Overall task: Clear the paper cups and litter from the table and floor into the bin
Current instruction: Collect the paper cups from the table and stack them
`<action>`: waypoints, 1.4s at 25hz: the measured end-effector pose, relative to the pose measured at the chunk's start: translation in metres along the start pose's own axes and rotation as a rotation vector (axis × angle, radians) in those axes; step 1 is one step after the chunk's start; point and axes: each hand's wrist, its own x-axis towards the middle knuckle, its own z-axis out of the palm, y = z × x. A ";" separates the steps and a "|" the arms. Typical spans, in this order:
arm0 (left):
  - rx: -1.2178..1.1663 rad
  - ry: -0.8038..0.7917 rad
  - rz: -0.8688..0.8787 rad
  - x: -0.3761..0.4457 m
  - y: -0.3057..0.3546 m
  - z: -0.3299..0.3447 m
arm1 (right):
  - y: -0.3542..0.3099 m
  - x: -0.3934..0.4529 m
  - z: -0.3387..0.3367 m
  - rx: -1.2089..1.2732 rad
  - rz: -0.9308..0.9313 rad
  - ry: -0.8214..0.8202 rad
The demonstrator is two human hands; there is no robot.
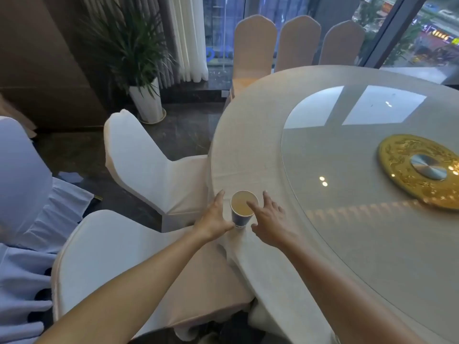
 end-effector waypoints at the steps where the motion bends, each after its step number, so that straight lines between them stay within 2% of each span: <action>1: -0.005 -0.026 -0.011 0.007 -0.005 0.001 | -0.002 0.006 0.004 -0.047 0.016 -0.022; 4: 0.043 -0.112 -0.035 0.024 -0.020 0.008 | -0.006 0.016 0.019 -0.038 0.068 -0.020; 7: -0.060 -0.160 -0.007 0.040 -0.025 0.021 | -0.002 0.015 0.027 0.097 0.091 0.038; 10: -0.151 -0.191 0.029 0.050 -0.011 0.032 | 0.015 -0.007 0.018 0.450 0.172 0.096; 12: -0.167 -0.269 0.091 0.056 0.012 0.051 | 0.040 -0.034 0.015 0.718 0.255 0.122; 14: -0.147 -0.324 0.159 0.057 0.029 0.066 | 0.060 -0.059 0.014 0.797 0.318 0.149; 17: -0.159 -0.395 0.239 0.058 0.055 0.099 | 0.091 -0.100 0.020 0.689 0.410 0.295; 19: -0.147 -0.469 0.280 0.055 0.071 0.128 | 0.110 -0.135 0.032 0.548 0.531 0.416; 21: -0.116 -0.543 0.311 0.049 0.082 0.148 | 0.121 -0.166 0.043 0.448 0.673 0.458; 23: -0.072 -0.605 0.343 0.041 0.091 0.169 | 0.129 -0.195 0.055 0.420 0.831 0.421; 25: -0.038 -0.653 0.370 0.035 0.096 0.182 | 0.132 -0.217 0.068 0.402 0.938 0.310; 29: 0.047 -0.730 0.416 0.018 0.102 0.197 | 0.131 -0.243 0.097 0.450 1.020 0.129; 35: 0.141 -0.749 0.482 -0.008 0.108 0.206 | 0.133 -0.269 0.108 0.576 1.044 0.220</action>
